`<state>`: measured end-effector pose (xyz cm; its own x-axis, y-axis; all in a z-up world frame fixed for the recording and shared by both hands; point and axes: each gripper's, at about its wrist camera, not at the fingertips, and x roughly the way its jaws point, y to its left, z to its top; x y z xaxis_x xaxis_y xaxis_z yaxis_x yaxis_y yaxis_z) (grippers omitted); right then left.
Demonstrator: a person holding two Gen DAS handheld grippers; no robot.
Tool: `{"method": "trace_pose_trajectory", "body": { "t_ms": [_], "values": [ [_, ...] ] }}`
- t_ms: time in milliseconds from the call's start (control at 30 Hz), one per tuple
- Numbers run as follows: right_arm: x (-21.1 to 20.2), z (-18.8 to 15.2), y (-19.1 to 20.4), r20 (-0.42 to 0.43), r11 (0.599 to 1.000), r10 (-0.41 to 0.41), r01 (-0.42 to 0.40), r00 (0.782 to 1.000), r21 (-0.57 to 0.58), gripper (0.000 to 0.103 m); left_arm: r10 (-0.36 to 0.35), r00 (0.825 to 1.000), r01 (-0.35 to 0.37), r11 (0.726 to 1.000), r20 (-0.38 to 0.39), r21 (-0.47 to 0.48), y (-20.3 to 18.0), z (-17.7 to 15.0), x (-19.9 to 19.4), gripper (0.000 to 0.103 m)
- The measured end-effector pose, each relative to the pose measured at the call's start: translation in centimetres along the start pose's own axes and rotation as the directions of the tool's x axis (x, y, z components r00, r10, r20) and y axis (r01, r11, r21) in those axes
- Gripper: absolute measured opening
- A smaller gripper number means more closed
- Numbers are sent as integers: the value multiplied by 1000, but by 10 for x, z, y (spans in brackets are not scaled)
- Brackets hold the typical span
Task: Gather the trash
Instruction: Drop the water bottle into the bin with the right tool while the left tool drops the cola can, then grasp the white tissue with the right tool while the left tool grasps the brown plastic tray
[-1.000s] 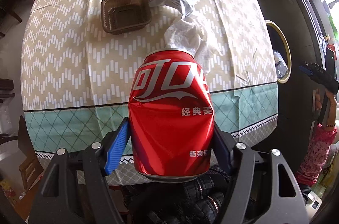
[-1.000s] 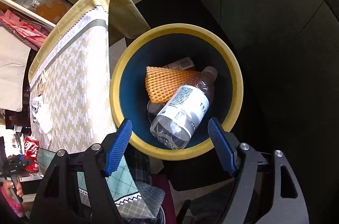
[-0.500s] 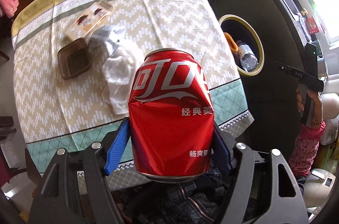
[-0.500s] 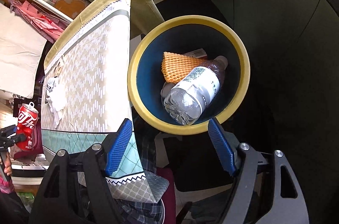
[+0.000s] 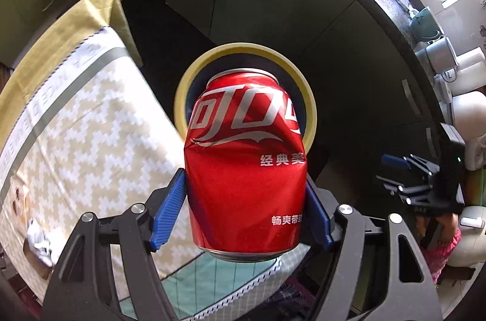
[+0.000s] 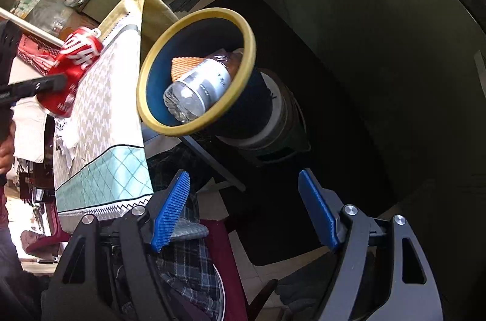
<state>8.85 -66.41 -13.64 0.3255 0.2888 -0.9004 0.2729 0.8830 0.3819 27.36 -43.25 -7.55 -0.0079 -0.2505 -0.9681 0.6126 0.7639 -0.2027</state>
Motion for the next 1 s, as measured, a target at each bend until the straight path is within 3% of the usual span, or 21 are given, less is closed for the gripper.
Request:
{"method": "trace_pose_trajectory", "body": {
  "t_ms": [200,367,533,700,800,933,1000],
  "values": [
    [3,-16,-20,-24,999,-16,17,1000,44,74,19,997,-24,998,-78,-53,-4,54,80,70],
    [6,-14,-1,-34,1000,-12,12,999,-4,74,5,995,-11,998,-99,-63,6,49,81,70],
    [17,-5,39,-51,996,-7,2,999,-93,74,3,1000,-3,1000,-14,-19,24,6,18,71],
    [38,5,123,-85,967,6,-28,996,-254,74,69,991,-69,998,112,-5,56,-57,-60,74],
    [55,7,191,-106,924,23,-61,994,-378,74,111,980,-101,993,166,-63,90,-106,-101,75],
    [85,-2,285,-143,845,63,-129,988,-518,74,197,952,-160,973,236,-165,143,-170,-144,78],
    [104,-6,328,-161,806,68,-149,985,-573,70,199,948,-143,963,247,-226,174,-199,-159,80]
  ]
}}
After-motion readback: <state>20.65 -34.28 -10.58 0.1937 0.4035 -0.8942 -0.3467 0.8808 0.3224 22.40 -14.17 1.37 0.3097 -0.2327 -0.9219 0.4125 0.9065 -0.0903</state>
